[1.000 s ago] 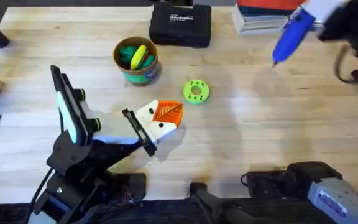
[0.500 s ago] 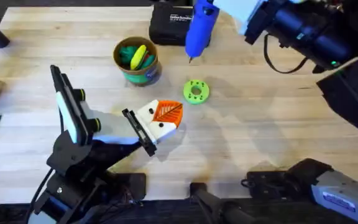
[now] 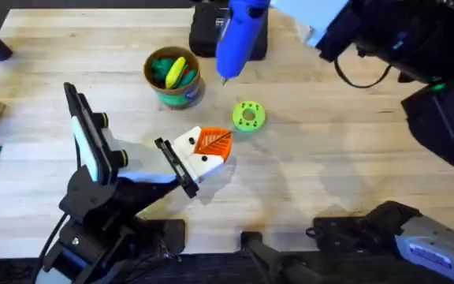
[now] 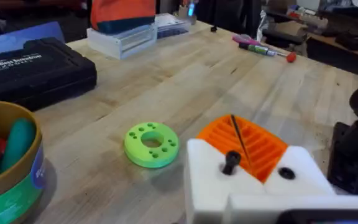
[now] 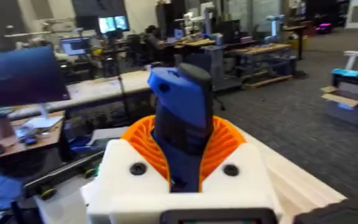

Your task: Pick up the gripper from the table and insert it into the empty holder that is missing its gripper. Then pick up a screw, insert it into the mounting hole, and use the screwdriver to tighten it. Finally, clean up the table by picking up the vegetable and placing it into the bucket.

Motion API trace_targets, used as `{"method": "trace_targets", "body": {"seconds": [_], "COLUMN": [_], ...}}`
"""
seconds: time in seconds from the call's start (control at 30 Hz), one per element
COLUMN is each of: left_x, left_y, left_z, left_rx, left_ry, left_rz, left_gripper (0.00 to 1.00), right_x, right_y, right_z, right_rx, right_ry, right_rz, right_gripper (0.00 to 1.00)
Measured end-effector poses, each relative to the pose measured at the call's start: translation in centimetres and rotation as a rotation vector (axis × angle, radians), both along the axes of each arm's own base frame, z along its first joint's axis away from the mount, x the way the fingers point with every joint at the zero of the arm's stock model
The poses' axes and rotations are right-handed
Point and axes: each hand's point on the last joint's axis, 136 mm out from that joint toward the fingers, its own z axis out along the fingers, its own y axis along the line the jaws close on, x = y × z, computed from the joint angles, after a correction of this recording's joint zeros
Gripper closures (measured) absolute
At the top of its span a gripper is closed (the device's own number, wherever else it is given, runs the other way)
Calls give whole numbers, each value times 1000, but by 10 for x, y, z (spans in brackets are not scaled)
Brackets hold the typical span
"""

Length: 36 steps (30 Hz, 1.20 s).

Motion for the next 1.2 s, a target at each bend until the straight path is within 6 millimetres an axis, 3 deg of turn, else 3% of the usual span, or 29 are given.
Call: {"method": "trace_targets", "body": {"seconds": [0.23,0.43,1.2], "left_x": [0,0,0], "left_y": [0,0,0], "left_z": [0,0,0], "left_rx": [0,0,0], "left_ry": [0,0,0], "left_rz": [0,0,0], "left_gripper": [988,988,988], "right_x": [-33,-42,-50], "right_y": [34,58,75], "right_z": [-6,-25,-41], "right_rx": [-8,-40,-85], "right_ry": [31,82,92], "right_rz": [159,231,270], "right_gripper": [833,834,838]}}
